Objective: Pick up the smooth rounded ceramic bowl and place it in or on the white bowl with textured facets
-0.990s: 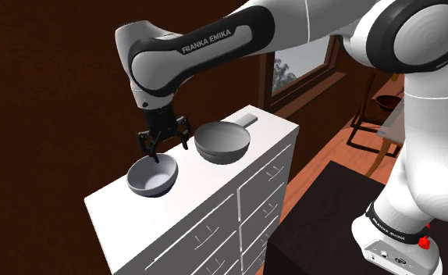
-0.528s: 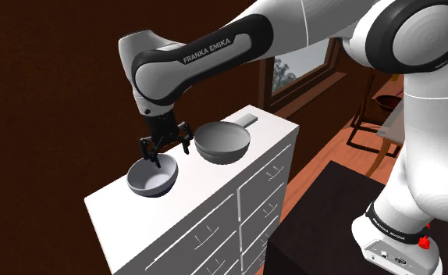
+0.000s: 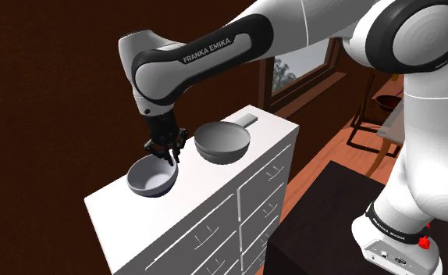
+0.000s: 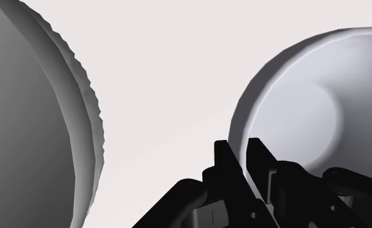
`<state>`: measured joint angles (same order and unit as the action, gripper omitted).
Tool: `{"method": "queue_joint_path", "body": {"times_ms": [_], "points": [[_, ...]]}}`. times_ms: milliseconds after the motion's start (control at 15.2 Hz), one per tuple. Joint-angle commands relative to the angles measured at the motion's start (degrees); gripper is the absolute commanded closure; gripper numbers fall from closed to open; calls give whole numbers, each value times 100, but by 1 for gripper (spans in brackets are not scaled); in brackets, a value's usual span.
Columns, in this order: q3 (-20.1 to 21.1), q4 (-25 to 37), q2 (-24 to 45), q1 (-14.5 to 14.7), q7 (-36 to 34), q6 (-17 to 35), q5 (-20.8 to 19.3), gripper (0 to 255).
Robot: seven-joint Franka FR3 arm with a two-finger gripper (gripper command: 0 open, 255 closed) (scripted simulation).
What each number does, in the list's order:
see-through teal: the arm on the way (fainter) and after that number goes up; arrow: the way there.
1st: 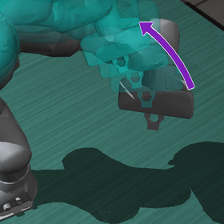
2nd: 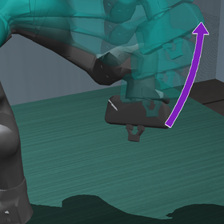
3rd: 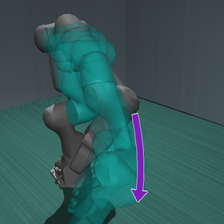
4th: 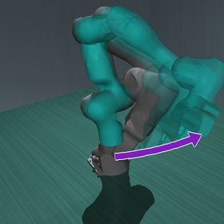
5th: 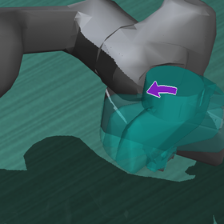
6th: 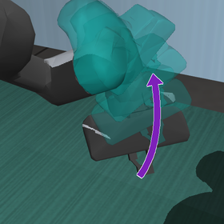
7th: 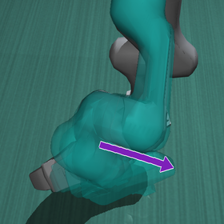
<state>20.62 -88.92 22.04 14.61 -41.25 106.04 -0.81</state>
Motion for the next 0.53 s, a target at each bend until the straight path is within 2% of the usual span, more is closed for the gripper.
{"method": "queue_joint_path", "body": {"times_ms": [0, 264, 462], "points": [[0, -2, 3, 1, 0, 0, 0, 255], [0, -2, 3, 1, 0, 1, -1, 255], [8, 176, -35, 4, -9, -212, 11, 255]]}}
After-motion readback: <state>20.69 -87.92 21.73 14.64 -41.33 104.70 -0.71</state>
